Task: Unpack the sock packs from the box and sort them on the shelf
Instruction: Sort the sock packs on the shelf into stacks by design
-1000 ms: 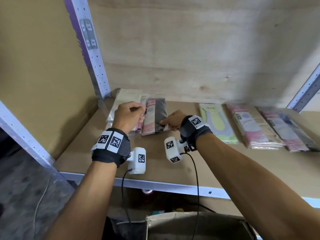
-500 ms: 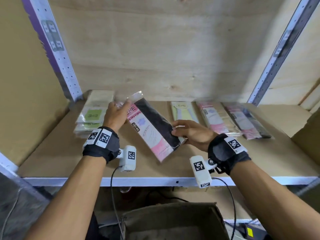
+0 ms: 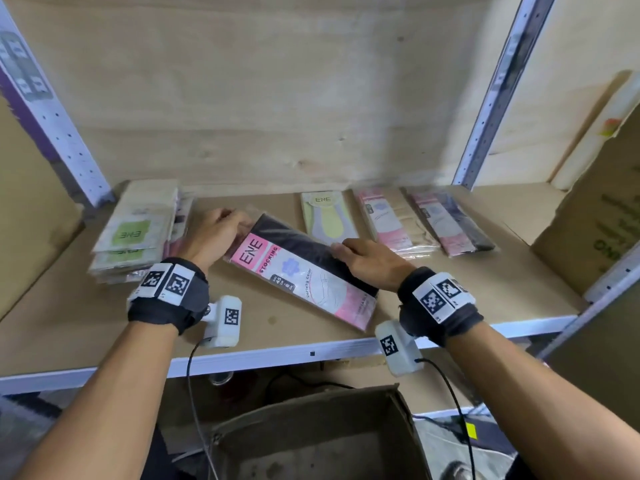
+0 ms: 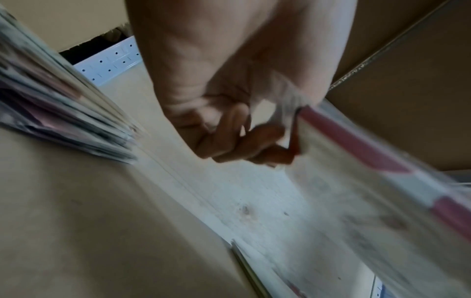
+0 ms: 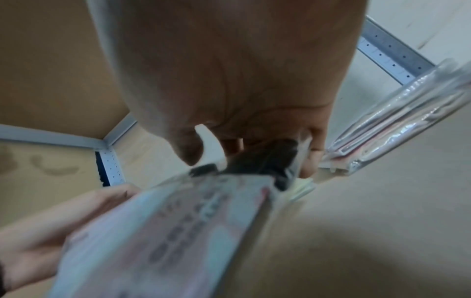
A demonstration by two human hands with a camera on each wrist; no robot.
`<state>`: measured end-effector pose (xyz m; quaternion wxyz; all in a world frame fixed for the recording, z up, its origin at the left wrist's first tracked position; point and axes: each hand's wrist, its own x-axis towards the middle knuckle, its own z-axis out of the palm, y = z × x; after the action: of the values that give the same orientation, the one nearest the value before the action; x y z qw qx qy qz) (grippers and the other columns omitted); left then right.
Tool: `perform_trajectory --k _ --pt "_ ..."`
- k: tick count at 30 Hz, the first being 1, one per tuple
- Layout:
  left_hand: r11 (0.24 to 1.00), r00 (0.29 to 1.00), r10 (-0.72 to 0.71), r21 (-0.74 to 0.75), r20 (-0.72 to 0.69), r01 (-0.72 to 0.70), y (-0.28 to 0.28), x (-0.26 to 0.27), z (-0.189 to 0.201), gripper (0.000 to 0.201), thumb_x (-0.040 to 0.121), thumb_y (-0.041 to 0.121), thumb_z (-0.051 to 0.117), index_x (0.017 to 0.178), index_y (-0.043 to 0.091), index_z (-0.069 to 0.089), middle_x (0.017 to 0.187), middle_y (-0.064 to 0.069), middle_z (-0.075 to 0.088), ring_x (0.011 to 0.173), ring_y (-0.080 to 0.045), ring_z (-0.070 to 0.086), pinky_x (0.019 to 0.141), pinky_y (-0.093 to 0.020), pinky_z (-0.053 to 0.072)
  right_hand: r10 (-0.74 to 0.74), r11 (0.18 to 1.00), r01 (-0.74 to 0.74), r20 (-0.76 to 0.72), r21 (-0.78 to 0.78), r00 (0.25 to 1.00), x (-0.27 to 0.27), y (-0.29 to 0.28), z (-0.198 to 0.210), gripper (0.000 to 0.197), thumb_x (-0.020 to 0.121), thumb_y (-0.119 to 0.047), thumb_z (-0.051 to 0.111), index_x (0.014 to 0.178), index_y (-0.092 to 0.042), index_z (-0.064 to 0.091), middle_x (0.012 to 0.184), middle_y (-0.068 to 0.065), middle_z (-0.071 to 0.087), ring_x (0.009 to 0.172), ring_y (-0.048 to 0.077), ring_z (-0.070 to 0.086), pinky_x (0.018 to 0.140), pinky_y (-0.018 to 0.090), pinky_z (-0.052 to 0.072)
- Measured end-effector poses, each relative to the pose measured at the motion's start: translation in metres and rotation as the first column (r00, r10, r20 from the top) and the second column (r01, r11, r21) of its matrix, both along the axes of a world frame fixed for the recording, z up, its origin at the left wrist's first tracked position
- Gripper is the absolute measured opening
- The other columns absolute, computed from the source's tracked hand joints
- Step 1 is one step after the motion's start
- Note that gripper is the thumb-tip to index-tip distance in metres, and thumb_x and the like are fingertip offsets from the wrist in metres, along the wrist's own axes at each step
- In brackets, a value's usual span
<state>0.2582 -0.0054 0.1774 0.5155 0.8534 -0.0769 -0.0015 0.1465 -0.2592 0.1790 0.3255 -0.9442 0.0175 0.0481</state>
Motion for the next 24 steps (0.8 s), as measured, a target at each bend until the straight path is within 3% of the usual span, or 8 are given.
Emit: perform_trajectory --k 2,7,10,13,15,19,22,24 --pt "0.997 0.996 0.04 0.064 0.073 -0.045 -0.004 -0.003 0.003 0.042 0.1 0.049 0.046 0.076 0.016 0.056 0.049 0.008 0.066 0.044 -0.002 0.063 0.048 -0.019 0.042 0.018 0.999 -0.016 0.049 -0.034 0.999 0.002 0.001 -0.004 0.042 0.101 -0.057 0.034 0.074 -0.027 0.046 0.073 -0.005 0.053 0.067 0.014 0.051 0.061 0.026 0.035" --pt "0.984 0.989 0.055 0.161 0.137 -0.077 -0.005 -0.008 0.01 0.058 0.101 0.062 0.034 0.066 0.017 0.045 0.039 0.002 0.052 0.033 0.002 0.048 0.054 -0.027 0.032 0.01 0.998 -0.001 0.138 -0.061 0.99 0.005 -0.001 -0.009 0.041 0.1 -0.057 0.038 0.072 -0.027 0.044 0.068 -0.005 0.053 0.061 0.013 0.052 0.053 0.025 0.033" --pt "0.995 0.998 -0.014 -0.095 0.065 0.02 -0.007 -0.011 0.012 0.053 0.101 0.056 0.043 0.064 0.018 0.042 0.049 0.002 0.048 0.049 -0.016 0.054 0.058 -0.028 0.035 0.005 0.998 0.006 0.173 -0.059 0.985 0.006 -0.002 -0.009 0.043 0.1 -0.057 0.036 0.073 -0.025 0.046 0.068 -0.003 0.055 0.062 0.016 0.053 0.053 0.026 0.033" --pt "0.886 0.994 -0.099 -0.459 -0.052 0.064 -0.008 -0.015 0.017 0.047 0.1 0.049 0.051 0.064 0.019 0.047 0.061 -0.005 0.045 0.057 -0.024 0.051 0.058 -0.032 0.038 0.006 1.0 -0.001 0.2 -0.021 0.98 0.008 -0.002 -0.008 0.047 0.1 -0.057 0.035 0.074 -0.022 0.049 0.067 -0.002 0.055 0.063 0.018 0.053 0.056 0.028 0.034" --pt "0.828 0.991 -0.119 -0.557 -0.054 0.069 -0.009 -0.015 0.018 0.047 0.099 0.049 0.054 0.061 0.022 0.05 0.058 -0.002 0.048 0.056 -0.022 0.054 0.055 -0.029 0.041 0.004 1.0 -0.004 0.211 0.001 0.977 0.008 -0.001 -0.007 0.048 0.1 -0.057 0.036 0.077 -0.018 0.054 0.069 -0.002 0.056 0.064 0.018 0.053 0.059 0.029 0.037" --pt "0.967 0.988 -0.026 -0.245 0.152 0.063 -0.003 -0.007 0.011 0.05 0.102 0.048 0.049 0.061 0.02 0.054 0.045 0.003 0.053 0.041 -0.01 0.052 0.043 -0.018 0.038 -0.014 1.0 0.019 0.287 -0.013 0.958 0.007 -0.004 -0.005 0.048 0.1 -0.053 0.041 0.083 -0.012 0.059 0.068 0.0 0.058 0.062 0.017 0.054 0.055 0.027 0.037" --pt "0.996 0.988 -0.086 -0.019 0.128 0.089 0.005 -0.002 0.007 0.05 0.104 0.045 0.046 0.08 0.004 0.06 0.059 -0.002 0.066 0.049 -0.011 0.062 0.052 -0.023 0.041 -0.011 0.999 0.026 0.322 -0.042 0.947 0.006 -0.007 -0.004 0.046 0.099 -0.052 0.044 0.082 -0.013 0.06 0.067 0.002 0.06 0.061 0.019 0.056 0.053 0.027 0.038" --pt "0.993 0.988 -0.089 0.092 0.124 0.078 0.008 -0.003 0.008 0.046 0.104 0.041 0.045 0.081 0.005 0.062 0.061 0.002 0.069 0.05 -0.001 0.062 0.053 -0.017 0.041 0.002 0.997 0.023 0.337 -0.07 0.941 0.005 -0.007 -0.004 0.044 0.098 -0.054 0.045 0.08 -0.016 0.059 0.067 0.002 0.061 0.061 0.02 0.058 0.052 0.027 0.038"
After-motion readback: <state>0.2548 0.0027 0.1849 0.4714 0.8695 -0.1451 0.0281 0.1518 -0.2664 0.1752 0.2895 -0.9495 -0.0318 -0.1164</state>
